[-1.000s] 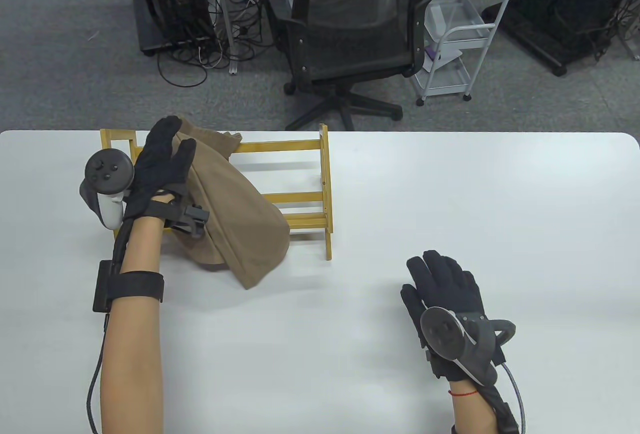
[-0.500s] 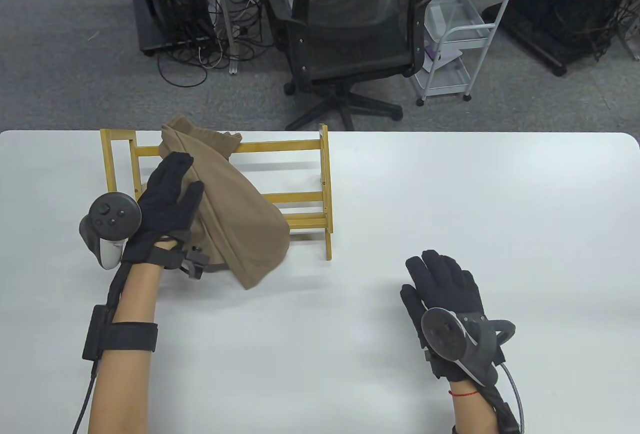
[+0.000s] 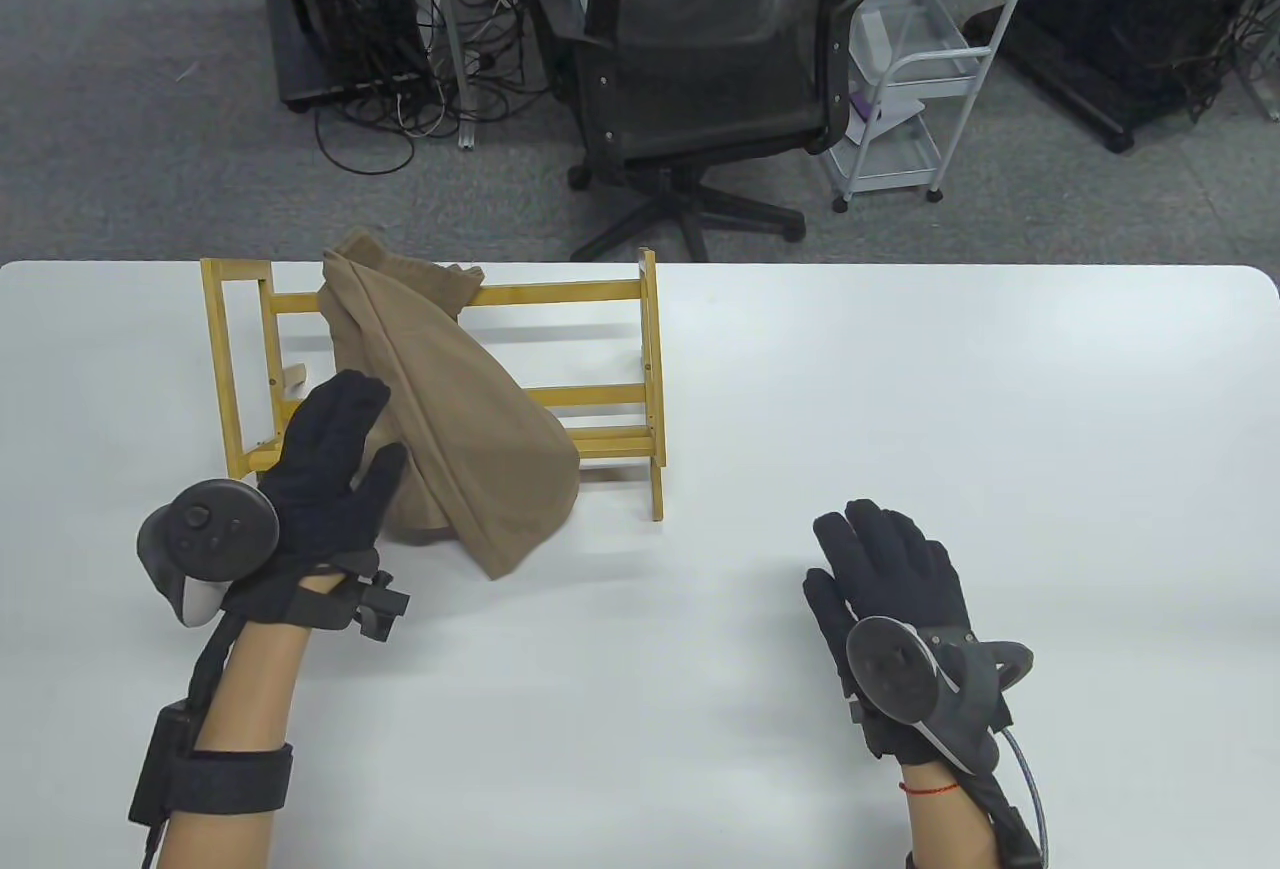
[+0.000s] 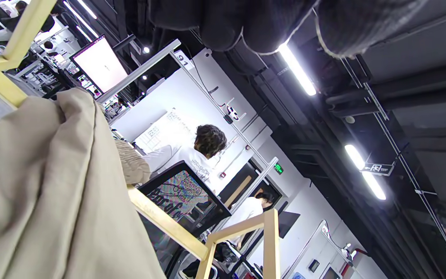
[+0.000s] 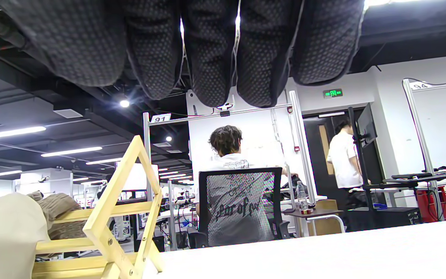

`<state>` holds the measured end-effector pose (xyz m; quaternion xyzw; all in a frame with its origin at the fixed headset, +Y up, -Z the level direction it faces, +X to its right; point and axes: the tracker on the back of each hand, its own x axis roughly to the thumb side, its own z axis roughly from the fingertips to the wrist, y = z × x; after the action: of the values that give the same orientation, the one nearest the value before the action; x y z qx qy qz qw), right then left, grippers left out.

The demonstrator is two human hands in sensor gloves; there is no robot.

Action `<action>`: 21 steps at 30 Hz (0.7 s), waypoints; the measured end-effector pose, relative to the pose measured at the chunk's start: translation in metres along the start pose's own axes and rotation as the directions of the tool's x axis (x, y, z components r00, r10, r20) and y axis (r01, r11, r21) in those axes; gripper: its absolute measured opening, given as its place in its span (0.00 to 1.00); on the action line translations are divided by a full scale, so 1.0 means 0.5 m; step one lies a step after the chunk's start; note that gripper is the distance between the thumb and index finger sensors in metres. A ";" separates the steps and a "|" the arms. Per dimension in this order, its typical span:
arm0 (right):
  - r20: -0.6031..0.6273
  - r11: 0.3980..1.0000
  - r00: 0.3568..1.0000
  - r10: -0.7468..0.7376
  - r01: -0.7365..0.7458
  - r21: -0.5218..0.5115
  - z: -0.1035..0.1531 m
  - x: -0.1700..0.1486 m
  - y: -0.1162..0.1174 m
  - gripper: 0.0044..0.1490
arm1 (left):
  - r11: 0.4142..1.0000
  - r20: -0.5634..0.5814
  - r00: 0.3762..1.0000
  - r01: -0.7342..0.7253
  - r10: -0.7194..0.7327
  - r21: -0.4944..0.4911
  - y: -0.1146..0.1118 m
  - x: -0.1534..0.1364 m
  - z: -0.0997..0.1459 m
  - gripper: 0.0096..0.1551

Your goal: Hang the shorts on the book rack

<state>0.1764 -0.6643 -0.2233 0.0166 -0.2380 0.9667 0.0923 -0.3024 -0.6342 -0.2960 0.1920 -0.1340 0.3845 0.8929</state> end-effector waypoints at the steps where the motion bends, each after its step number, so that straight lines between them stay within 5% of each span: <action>1: 0.001 1.000 1.000 -0.001 0.001 0.000 0.000 0.000 0.000 0.34 | 1.000 0.002 1.000 0.008 -0.008 -0.004 0.001 0.003 0.006 0.37; 21: 0.018 1.000 1.000 -0.002 0.002 0.012 0.002 0.009 0.002 0.34 | 0.979 0.057 0.982 0.184 -0.180 -0.085 -0.032 0.024 0.090 0.36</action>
<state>0.1719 -0.6652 -0.2224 0.0263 -0.2328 0.9679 0.0910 -0.2867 -0.6568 -0.2551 0.1725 -0.1551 0.2899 0.9285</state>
